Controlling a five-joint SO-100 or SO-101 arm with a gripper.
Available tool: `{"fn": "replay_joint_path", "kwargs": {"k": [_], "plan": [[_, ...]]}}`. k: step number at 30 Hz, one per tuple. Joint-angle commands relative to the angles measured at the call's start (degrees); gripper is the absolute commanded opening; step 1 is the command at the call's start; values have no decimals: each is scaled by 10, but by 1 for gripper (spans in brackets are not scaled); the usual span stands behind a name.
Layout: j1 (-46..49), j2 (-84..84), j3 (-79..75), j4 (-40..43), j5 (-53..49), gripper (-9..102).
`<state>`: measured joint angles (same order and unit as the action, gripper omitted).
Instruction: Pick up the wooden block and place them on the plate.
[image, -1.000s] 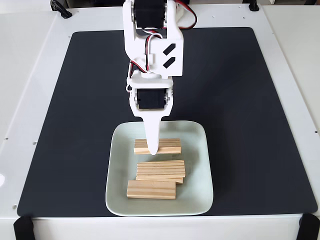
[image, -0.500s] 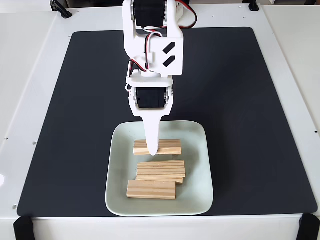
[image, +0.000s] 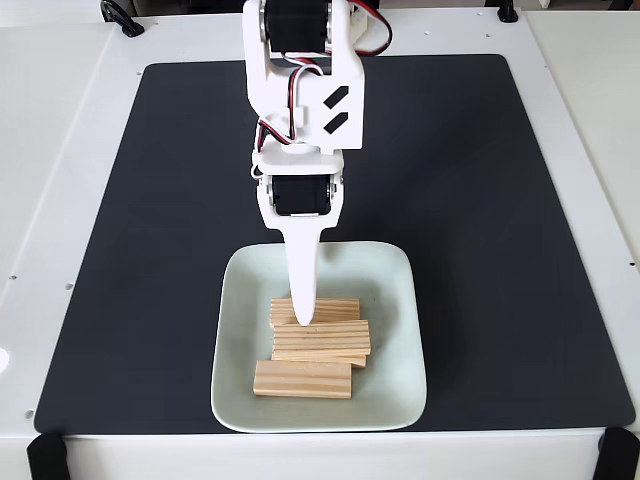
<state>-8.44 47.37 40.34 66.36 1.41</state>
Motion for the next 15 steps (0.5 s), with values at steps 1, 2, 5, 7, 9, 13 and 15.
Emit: {"fn": "replay_joint_path", "kwargs": {"k": [1,2,5,7,9,13,15], "plan": [[3,20,-12,-3,-4,35],[3,20,-13,-4,-4,35],[2,35,-4,-4,-4,32],[-2,61,15,-5,-4,25],[-5,92,48,-11,-4,16],[-13,164,136,-51,2,-2],[-18,200,181,-68,2,1]]}}
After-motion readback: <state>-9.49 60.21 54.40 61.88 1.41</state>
